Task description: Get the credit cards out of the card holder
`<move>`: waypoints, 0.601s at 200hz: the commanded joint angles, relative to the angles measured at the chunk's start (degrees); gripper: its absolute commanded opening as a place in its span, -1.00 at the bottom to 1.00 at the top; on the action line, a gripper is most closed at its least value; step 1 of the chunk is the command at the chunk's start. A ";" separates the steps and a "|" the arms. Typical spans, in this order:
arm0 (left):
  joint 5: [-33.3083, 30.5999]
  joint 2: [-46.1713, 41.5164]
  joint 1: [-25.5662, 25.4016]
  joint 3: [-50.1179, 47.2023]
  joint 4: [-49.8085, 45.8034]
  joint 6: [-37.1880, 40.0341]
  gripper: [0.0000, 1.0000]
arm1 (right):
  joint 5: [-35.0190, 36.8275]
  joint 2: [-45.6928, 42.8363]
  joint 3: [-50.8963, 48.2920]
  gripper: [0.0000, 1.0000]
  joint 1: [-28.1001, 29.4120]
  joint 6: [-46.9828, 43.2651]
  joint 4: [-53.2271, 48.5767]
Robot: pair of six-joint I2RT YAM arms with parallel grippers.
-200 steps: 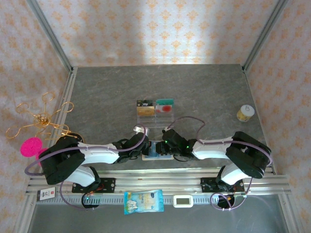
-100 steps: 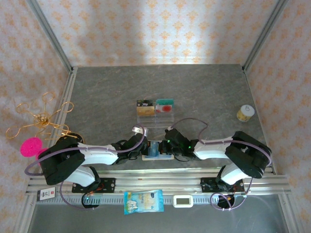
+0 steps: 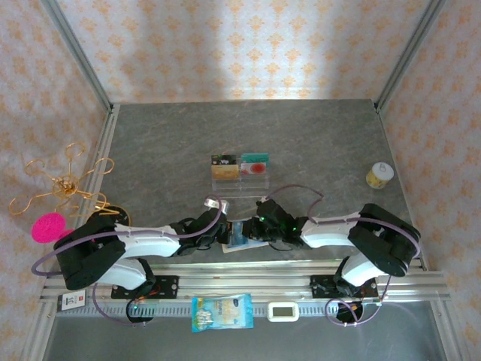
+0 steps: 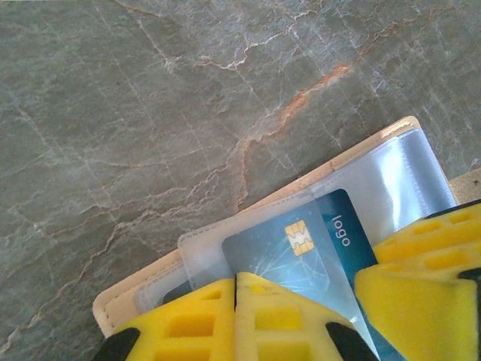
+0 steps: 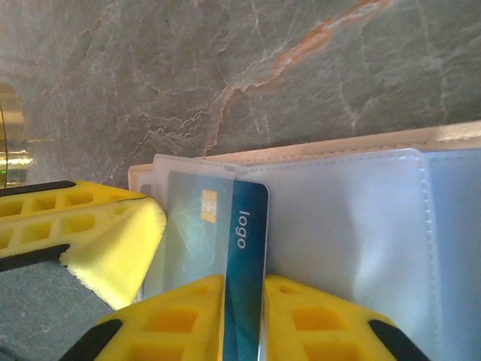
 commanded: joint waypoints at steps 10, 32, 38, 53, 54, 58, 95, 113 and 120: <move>1.96 1.66 -0.32 -1.07 -3.64 -0.02 -1.00 | 1.55 0.43 0.56 -0.96 -0.24 -0.15 -1.53; 1.19 0.14 -0.29 -1.47 -3.37 0.33 -1.00 | 6.00 -2.91 0.03 -1.00 -0.23 -1.06 -5.93; 1.09 0.01 -0.19 -1.38 -3.21 0.52 -1.00 | 6.98 -3.81 -0.31 -1.00 -0.23 -1.33 -6.97; 1.08 0.16 0.04 -1.04 -2.63 0.97 -1.00 | 9.36 -6.10 -1.49 -1.00 -0.24 -1.54 -8.82; 1.08 0.19 0.05 -0.99 -2.60 0.98 -1.00 | 9.51 -6.25 -1.53 -1.00 -0.23 -1.55 -8.94; 1.22 0.33 0.06 -0.87 -2.38 1.03 -1.00 | 10.04 -6.75 -1.77 -1.00 -0.24 -1.56 -9.44; 1.35 0.57 0.79 0.82 -1.29 2.56 -1.00 | 13.13 -10.75 -3.17 -1.00 -0.23 -3.11 -12.54; 1.64 0.06 1.53 1.73 -1.89 3.27 -1.00 | 14.65 -13.18 -3.12 -1.00 -0.27 -5.81 -14.39; 1.65 -0.46 1.80 2.07 -2.40 3.48 -1.00 | 14.81 -14.69 -3.22 -1.00 -0.23 -6.75 -14.67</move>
